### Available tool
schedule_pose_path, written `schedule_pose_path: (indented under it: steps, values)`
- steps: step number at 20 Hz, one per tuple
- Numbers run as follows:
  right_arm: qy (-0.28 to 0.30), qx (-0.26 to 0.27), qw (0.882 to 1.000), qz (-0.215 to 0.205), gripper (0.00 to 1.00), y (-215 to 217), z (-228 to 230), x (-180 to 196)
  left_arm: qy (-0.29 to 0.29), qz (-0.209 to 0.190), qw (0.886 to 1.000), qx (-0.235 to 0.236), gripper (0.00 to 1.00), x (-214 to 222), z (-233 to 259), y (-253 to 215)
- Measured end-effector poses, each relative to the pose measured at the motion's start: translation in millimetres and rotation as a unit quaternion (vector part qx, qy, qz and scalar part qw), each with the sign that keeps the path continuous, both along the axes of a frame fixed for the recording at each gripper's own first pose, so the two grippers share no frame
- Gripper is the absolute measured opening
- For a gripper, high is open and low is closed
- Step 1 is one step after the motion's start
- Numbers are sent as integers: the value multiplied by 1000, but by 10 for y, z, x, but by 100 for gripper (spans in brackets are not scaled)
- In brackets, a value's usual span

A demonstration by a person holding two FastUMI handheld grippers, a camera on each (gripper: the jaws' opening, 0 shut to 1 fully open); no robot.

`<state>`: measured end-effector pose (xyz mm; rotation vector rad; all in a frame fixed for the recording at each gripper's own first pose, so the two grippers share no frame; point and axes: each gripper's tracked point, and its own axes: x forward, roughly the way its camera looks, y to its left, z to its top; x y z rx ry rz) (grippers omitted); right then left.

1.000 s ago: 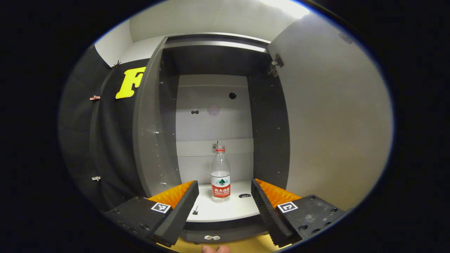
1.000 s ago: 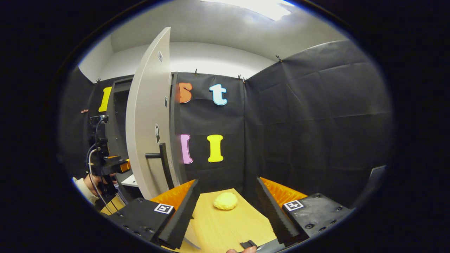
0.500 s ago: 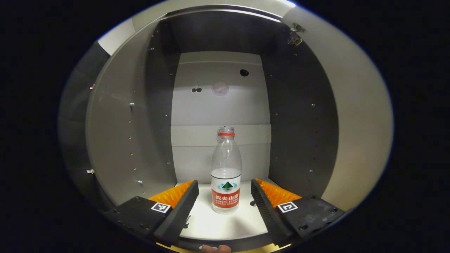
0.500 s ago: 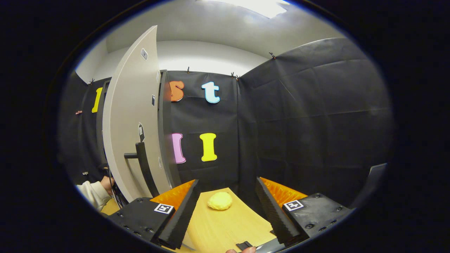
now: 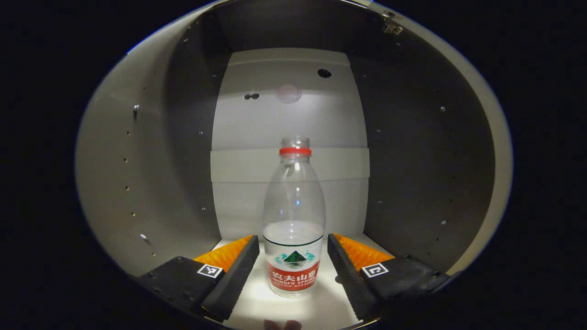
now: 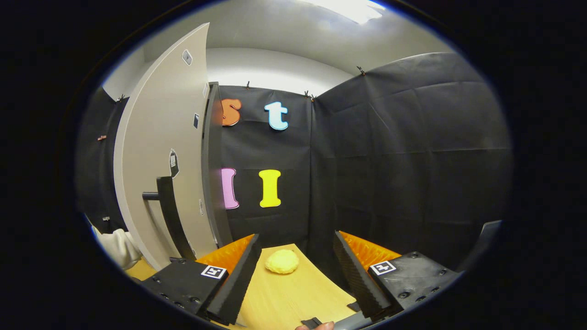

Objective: Open the cabinet door with the right hand, grasp the bottle in the cabinet with the left hand and place it on the coaster, then close the cabinet door with the right hand.

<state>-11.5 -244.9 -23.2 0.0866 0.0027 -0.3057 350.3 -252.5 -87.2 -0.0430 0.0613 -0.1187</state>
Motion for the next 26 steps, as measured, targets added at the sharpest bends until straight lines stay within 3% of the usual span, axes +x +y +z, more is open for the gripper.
schedule_pose_path:
  steps: [4,5,6,12,26]
  values:
    - [-9,-6,1000,-12,97,-88,13,42,7,-7,1000,-4,94,118,-88,-35]
    - [-7,-13,1000,-15,97,-116,-7,44,5,-3,1000,-5,83,124,-75,-4]
    - [-2,-17,1000,-18,97,-141,-33,51,3,-2,1000,-5,78,118,-58,15]
    - [2,-9,1000,-8,98,-63,-47,80,-7,-2,1000,-12,76,-116,137,97]
    - [-10,-5,1000,23,98,335,13,10,-38,-35,998,-37,76,-1539,649,808]
